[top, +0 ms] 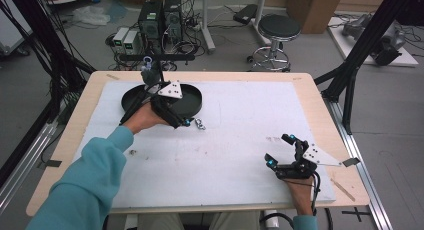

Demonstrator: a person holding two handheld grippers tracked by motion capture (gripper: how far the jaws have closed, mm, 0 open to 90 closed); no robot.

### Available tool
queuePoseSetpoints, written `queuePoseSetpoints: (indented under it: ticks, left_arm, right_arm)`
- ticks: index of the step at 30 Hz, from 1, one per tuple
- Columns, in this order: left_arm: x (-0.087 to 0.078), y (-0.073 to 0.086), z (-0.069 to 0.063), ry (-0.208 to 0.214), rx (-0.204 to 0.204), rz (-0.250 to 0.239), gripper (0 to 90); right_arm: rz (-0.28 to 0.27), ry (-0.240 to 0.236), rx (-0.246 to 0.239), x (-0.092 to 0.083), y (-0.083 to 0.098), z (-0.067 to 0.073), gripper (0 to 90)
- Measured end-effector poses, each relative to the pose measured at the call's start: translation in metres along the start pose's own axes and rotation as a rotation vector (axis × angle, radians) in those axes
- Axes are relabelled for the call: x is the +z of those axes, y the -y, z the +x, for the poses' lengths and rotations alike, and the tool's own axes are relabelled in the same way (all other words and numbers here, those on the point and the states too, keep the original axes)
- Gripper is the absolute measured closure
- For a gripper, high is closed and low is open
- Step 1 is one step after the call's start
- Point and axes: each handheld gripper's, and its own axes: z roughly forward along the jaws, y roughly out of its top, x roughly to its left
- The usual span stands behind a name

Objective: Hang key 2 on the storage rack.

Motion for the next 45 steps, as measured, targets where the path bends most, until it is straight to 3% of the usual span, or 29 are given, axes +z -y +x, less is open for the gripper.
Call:
queuePoseSetpoints:
  ticks: [8, 12, 15, 24, 32, 34, 45]
  left_arm:
    - [0.021, 0.003, -0.001, 0.043, 0.012, 0.045, 2.0]
    - [0.029, 0.004, -0.002, 0.076, 0.024, 0.072, 11.7]
    - [0.034, 0.004, -0.003, 0.084, 0.024, 0.083, 11.7]
    - [0.050, 0.002, -0.004, 0.103, 0.043, 0.122, 12.0]
    - [0.061, 0.005, -0.008, 0.133, 0.075, 0.182, 20.2]
    - [0.064, 0.006, -0.009, 0.146, 0.063, 0.184, 21.3]
    - [0.072, 0.010, -0.010, 0.144, 0.080, 0.238, 29.7]
  right_arm:
    - [0.007, 0.001, -0.021, 0.000, 0.000, 0.003, 0.7]
    - [0.004, 0.000, -0.022, 0.000, 0.000, 0.003, 0.6]
    - [0.003, 0.003, -0.039, 0.000, 0.000, 0.003, 0.6]
    - [-0.002, 0.004, -0.030, 0.000, 0.001, 0.004, 0.7]
    - [-0.003, 0.006, -0.031, 0.000, 0.001, 0.004, 0.6]
    - [-0.002, 0.006, -0.030, -0.001, 0.001, 0.004, 0.7]
    - [-0.003, 0.004, -0.031, 0.000, 0.001, 0.004, 0.6]
